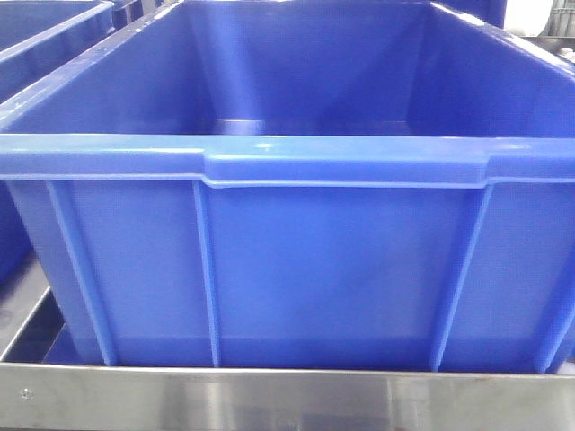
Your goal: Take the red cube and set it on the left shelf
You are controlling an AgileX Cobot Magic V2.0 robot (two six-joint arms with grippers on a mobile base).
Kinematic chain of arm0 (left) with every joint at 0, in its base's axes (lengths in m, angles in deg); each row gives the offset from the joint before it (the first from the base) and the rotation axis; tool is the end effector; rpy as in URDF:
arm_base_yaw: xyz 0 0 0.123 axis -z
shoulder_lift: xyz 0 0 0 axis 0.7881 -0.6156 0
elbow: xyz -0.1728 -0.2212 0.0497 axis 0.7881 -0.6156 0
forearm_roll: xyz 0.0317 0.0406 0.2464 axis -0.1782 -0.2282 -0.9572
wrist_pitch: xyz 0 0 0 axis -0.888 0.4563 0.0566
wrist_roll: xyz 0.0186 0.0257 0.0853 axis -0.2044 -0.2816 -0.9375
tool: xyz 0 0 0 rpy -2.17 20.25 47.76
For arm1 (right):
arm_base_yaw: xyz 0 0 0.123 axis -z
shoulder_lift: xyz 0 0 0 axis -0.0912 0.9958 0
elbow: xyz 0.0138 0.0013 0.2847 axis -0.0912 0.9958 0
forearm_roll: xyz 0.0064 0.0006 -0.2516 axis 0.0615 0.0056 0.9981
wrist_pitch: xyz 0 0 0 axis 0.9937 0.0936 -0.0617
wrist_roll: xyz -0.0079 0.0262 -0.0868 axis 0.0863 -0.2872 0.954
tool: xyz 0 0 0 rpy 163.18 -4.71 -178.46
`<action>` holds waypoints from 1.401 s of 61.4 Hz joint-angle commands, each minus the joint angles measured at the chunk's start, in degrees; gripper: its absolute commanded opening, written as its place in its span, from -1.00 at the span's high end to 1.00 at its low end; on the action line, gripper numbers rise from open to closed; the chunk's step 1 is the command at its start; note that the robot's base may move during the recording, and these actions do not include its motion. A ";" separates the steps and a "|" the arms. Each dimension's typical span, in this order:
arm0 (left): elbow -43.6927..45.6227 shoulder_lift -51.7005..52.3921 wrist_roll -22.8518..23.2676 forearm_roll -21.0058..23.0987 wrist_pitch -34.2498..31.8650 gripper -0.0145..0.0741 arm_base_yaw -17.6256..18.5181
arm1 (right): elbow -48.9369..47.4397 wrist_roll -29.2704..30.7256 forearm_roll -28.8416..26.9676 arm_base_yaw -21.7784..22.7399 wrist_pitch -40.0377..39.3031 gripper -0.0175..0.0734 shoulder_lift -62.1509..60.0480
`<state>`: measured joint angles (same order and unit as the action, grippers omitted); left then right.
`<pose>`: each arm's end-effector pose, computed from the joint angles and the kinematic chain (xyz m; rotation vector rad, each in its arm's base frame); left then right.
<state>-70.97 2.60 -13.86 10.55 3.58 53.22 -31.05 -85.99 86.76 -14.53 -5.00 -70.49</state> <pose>0.0563 -0.0010 0.1990 0.0067 1.6122 -0.0241 0.0677 0.0254 0.2812 -0.2490 1.6322 0.3129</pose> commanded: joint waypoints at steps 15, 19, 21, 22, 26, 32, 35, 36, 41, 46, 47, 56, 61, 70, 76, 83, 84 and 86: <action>-1.32 0.84 0.05 0.36 -4.95 0.44 0.07 | 10.03 0.00 -0.40 17.00 -7.10 0.53 -11.70; -1.32 0.84 0.05 0.36 -4.95 0.44 0.07 | 12.83 0.00 -0.40 17.53 -8.48 0.53 -13.00; -1.32 0.84 0.05 0.36 -4.95 0.44 0.07 | 13.76 0.00 -0.40 17.53 -9.38 0.53 -13.10; -1.32 0.84 0.05 0.36 -4.95 0.44 0.07 | 14.42 0.00 -0.40 17.53 -9.78 0.53 -13.19; -1.32 0.84 0.05 0.36 -4.95 0.44 0.07 | 16.13 0.00 -0.40 17.53 -11.48 0.53 -13.54; -1.32 0.84 0.05 0.36 -4.95 0.44 0.07 | 18.37 0.00 -0.46 17.86 -13.72 0.53 -15.02; -1.32 0.84 0.05 0.36 -4.95 0.44 0.07 | 18.23 0.00 -0.46 18.34 -12.09 0.53 -16.05; -1.32 0.84 0.05 0.36 -4.95 0.44 0.07 | 18.23 0.00 -0.46 18.60 -12.09 0.53 -16.33; -1.32 0.84 0.05 0.36 -4.95 0.44 0.07 | 18.23 0.00 -0.46 19.62 -12.62 0.53 -16.39; -1.32 0.84 0.05 0.36 -4.95 0.44 0.07 | 18.23 0.00 -0.46 21.15 -12.67 0.53 -16.39; -1.32 0.84 0.05 0.36 -4.95 0.44 0.07 | 18.23 0.00 -0.46 21.39 -12.79 0.53 -16.39; -1.32 0.84 0.05 0.36 -4.95 0.44 0.07 | 18.23 0.00 -0.46 22.78 -13.35 0.53 -16.39; -1.32 0.84 0.05 0.36 -4.95 0.44 0.07 | 18.23 0.00 -0.46 22.78 -13.24 0.53 -16.39; -1.32 0.84 0.05 0.36 -4.95 0.44 0.07 | 18.23 0.00 -0.46 22.78 -13.29 0.53 -16.39; -1.32 0.84 0.05 0.36 -4.95 0.44 0.07 | 18.23 0.00 -0.46 22.78 -13.24 0.53 -16.33; -1.32 0.84 0.05 0.36 -4.95 0.44 0.07 | 18.23 0.00 -0.46 22.78 -13.24 0.53 -16.33; -1.32 0.84 0.05 0.36 -4.95 0.44 0.07 | 18.23 0.00 -0.46 22.78 -13.24 0.53 -16.33; -1.32 0.84 0.05 0.36 -4.95 0.44 0.07 | 18.23 0.00 -0.46 22.78 -13.24 0.53 -16.33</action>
<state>-70.97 2.60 -13.86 10.55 3.58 53.22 -11.90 -85.99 86.41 7.86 -12.41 -85.49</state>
